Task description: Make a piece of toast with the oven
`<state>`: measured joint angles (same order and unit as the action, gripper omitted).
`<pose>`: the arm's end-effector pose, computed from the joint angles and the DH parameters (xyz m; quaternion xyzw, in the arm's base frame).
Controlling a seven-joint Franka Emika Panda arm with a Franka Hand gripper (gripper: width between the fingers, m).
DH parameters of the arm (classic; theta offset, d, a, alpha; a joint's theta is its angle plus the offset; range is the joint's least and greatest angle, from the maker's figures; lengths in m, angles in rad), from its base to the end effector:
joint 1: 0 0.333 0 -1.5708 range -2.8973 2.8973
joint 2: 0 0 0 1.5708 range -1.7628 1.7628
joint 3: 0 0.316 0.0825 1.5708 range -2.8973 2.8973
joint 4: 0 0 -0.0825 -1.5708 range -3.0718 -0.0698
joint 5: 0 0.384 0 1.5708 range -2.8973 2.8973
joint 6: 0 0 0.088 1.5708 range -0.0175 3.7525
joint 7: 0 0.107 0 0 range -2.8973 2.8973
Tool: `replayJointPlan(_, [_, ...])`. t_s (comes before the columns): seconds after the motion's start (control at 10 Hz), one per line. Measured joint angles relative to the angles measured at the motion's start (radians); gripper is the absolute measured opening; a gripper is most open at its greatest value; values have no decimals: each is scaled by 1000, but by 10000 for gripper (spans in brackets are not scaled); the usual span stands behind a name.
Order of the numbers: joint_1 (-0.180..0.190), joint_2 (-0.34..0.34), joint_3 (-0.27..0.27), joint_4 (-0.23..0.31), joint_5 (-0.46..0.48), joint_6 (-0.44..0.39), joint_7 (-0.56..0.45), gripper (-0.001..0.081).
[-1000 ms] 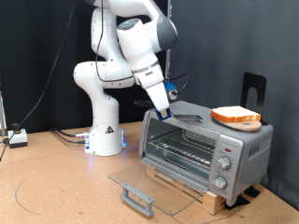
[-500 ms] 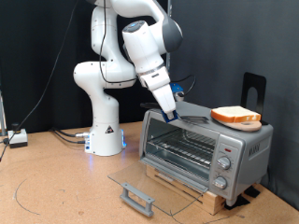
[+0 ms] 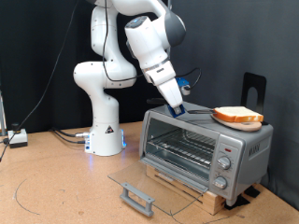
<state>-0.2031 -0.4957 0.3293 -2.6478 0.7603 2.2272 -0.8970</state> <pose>0.3863 0.0670 0.4023 -0.9380 -0.2585 -0.1271 0.1928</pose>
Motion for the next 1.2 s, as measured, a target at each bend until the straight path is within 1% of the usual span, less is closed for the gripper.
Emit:
replayJointPlan(0.3, [-3, 1, 8, 5, -21, -18, 23, 406])
replayJointPlan(0.6, [-24, 1, 3, 3, -62, -51, 23, 406])
replayJointPlan(0.8, [-36, 2, 1, -4, -70, -37, 22, 406])
replayJointPlan(1.0, [-36, 5, 4, -5, -64, -17, 21, 406])
replayJointPlan(1.2, [-30, 6, 9, -3, -51, -16, 21, 406])
